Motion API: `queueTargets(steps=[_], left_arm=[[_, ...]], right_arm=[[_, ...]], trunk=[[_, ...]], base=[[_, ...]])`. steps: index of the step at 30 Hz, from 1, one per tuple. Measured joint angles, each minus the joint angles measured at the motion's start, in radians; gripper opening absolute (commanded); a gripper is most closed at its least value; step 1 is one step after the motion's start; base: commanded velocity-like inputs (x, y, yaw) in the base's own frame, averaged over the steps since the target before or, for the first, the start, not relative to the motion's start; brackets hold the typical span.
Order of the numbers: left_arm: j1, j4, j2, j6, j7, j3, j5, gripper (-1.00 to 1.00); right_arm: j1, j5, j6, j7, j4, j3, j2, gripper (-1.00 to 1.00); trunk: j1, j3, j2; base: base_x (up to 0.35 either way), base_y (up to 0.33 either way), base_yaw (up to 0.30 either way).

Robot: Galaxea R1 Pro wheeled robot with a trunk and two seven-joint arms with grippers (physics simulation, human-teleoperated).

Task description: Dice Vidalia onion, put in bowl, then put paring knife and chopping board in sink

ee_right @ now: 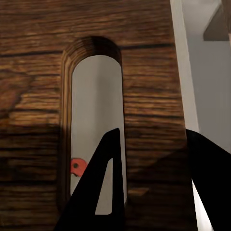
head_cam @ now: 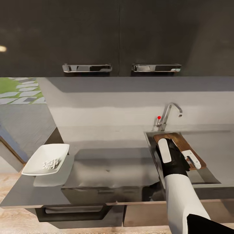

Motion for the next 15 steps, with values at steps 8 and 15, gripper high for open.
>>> queueTargets(steps=[8,15], left_arm=[[0.000,0.001,0.002,0.002,0.001,0.000,0.001,1.00],[0.000,0.000,0.002,0.002,0.001,0.000,0.001,1.00]], right_arm=[[0.001,-0.004,0.000,0.026,0.022,0.000,0.000,-1.00],[0.003,-0.076,0.001,0.134,0.049,-0.079,0.000,-1.00]], trunk=[[0.000,-0.013,0.000],[0.000,-0.024,0.000]], base=[[0.000,0.000,0.000],[0.000,0.000,0.000]])
